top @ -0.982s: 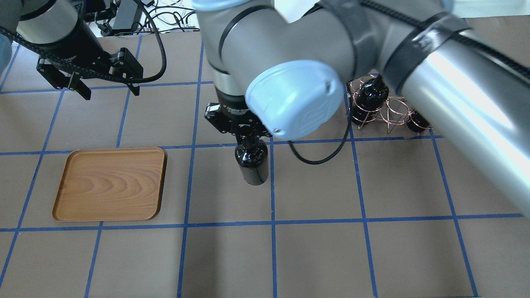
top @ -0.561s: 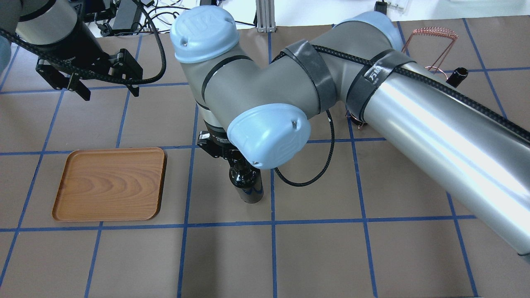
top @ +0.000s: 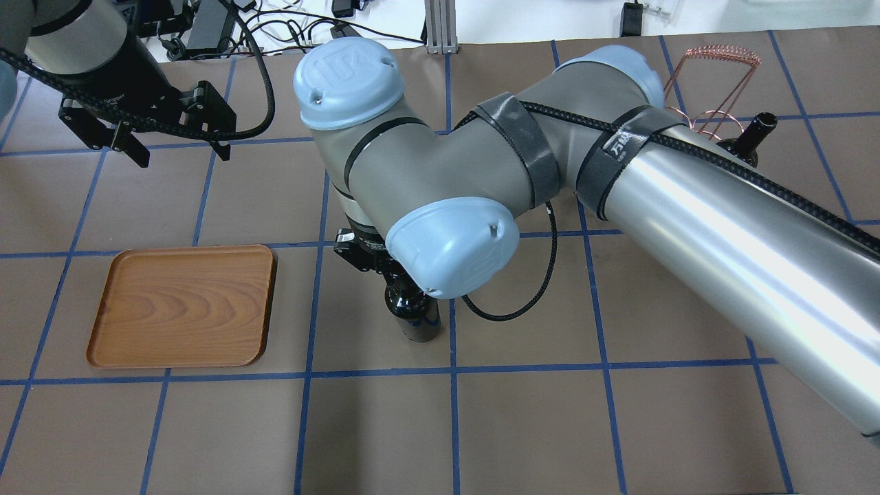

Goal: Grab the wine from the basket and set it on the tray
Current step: 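Carry the bottle toward the tray and stand it upright on the table, then open the right gripper and raise it back above the rack, then move the left gripper over the standing bottle and grasp its neck, then lift the bottle with the left gripper and carry it over the tray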

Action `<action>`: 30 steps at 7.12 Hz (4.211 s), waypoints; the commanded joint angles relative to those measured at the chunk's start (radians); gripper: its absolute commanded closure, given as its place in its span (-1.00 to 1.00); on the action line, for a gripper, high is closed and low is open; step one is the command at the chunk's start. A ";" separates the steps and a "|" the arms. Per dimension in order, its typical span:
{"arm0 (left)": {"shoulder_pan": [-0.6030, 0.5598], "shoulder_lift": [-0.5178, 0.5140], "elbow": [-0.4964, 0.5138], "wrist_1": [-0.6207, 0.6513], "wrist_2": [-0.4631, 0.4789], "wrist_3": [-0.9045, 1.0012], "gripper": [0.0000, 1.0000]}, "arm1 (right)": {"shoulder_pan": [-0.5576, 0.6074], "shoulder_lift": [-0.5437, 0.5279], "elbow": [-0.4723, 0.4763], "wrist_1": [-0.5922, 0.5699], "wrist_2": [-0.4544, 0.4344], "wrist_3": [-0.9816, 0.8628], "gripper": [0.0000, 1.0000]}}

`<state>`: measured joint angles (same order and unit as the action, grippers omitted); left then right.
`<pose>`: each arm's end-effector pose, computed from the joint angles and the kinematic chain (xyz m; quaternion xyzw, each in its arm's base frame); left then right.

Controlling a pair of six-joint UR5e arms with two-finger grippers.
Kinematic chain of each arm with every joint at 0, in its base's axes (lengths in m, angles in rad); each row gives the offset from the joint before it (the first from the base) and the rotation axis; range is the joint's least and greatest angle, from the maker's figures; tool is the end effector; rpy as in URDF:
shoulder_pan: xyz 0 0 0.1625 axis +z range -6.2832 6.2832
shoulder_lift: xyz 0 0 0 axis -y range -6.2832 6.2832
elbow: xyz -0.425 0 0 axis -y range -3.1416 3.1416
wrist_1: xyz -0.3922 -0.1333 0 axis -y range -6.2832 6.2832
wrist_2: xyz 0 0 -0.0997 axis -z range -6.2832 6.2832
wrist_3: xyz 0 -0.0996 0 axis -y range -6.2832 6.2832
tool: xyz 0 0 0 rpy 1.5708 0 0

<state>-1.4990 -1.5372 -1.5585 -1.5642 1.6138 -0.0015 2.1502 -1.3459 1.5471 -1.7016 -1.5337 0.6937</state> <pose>-0.0941 -0.4903 0.5111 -0.0372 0.9987 -0.0255 0.0224 0.4276 -0.4032 0.3921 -0.0577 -0.9975 -0.0393 0.0060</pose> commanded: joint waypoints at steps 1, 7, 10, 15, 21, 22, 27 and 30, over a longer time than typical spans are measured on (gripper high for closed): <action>-0.003 -0.004 0.000 0.000 -0.002 0.000 -1.00 | -0.007 -0.005 -0.002 0.016 0.003 0.001 -1.00; 0.000 0.009 0.000 -0.010 0.053 0.000 -1.00 | -0.350 -0.190 -0.153 0.324 -0.117 -0.514 -1.00; -0.018 0.002 0.000 -0.004 0.043 0.011 -1.00 | -0.438 -0.266 -0.113 0.343 -0.128 -0.569 -1.00; -0.269 -0.035 -0.008 -0.003 -0.040 -0.159 -1.00 | -0.524 -0.240 -0.105 0.279 -0.043 -0.754 -1.00; -0.451 -0.096 -0.158 0.105 -0.133 -0.180 -0.86 | -0.550 -0.254 -0.087 0.244 -0.079 -0.737 -1.00; -0.451 -0.106 -0.176 0.104 -0.137 -0.157 -0.86 | -0.550 -0.254 -0.084 0.244 -0.072 -0.735 -1.00; -0.451 -0.139 -0.181 0.095 -0.176 -0.153 -0.21 | -0.532 -0.263 -0.065 0.244 -0.068 -0.692 -1.00; -0.451 -0.138 -0.181 0.089 -0.172 -0.153 -0.08 | -0.532 -0.269 -0.064 0.237 -0.066 -0.695 -1.00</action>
<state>-1.9497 -1.6753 -1.7395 -1.4722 1.4402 -0.1550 1.6138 -1.6104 1.4831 -1.4591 -1.6024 -0.0074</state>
